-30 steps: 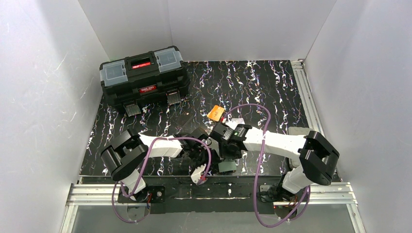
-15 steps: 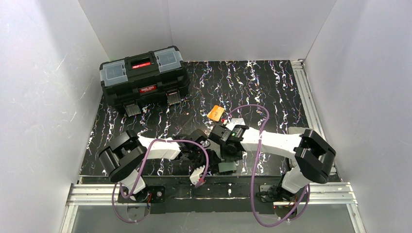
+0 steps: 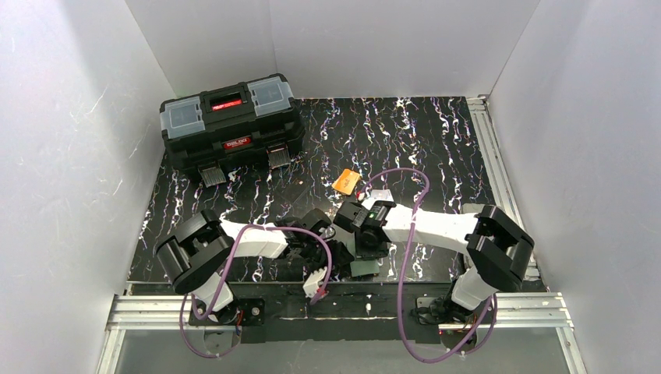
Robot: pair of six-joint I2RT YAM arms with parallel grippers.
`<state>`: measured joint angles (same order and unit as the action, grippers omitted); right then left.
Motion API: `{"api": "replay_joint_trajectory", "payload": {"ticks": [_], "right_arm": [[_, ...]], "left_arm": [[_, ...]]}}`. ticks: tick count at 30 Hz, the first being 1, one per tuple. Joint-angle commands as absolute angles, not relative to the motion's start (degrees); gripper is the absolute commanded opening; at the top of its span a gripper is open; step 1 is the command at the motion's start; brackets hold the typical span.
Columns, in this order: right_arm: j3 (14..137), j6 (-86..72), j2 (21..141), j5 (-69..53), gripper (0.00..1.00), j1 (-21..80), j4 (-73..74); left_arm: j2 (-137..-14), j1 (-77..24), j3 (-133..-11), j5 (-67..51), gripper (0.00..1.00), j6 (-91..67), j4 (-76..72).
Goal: Put the credit cards into the card holder
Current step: Close the card holder at the center of the board.
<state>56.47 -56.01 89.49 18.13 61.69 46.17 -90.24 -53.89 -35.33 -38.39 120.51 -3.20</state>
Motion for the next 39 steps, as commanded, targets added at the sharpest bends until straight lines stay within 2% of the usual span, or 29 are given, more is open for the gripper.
{"api": "replay_joint_trajectory", "payload": {"ticks": [1,6,9,12,17,30,35,39], "right_arm": [[58.4,-57.1,90.6,20.2,0.42,62.1,47.3],[58.8,-57.3,90.3,21.1,0.32,62.1,47.7],[59.2,-57.2,90.2,21.7,0.31,62.1,48.4],[60.0,-56.9,90.3,22.3,0.32,62.1,49.3],[62.1,-56.6,91.4,23.8,0.43,62.3,51.7],[62.6,-56.6,94.9,23.3,0.42,63.0,51.9],[62.7,-57.4,94.2,24.5,0.36,63.0,52.3],[62.5,-58.6,93.1,26.0,0.18,63.0,53.4]], "left_arm": [[-91.5,-54.1,-31.1,-34.3,0.26,121.1,4.5],[-91.5,-54.4,-29.8,-33.5,0.26,124.3,3.9],[-91.8,-54.6,-29.2,-32.8,0.25,126.1,3.9],[-91.9,-54.8,-29.0,-32.5,0.25,126.9,4.0],[-92.3,-55.0,-28.7,-32.1,0.25,128.5,4.0],[-92.1,-55.2,-28.8,-32.1,0.25,127.6,3.9],[-92.0,-55.2,-28.7,-32.1,0.24,127.4,4.0],[-91.8,-55.3,-28.5,-32.1,0.24,127.3,4.0]]}}
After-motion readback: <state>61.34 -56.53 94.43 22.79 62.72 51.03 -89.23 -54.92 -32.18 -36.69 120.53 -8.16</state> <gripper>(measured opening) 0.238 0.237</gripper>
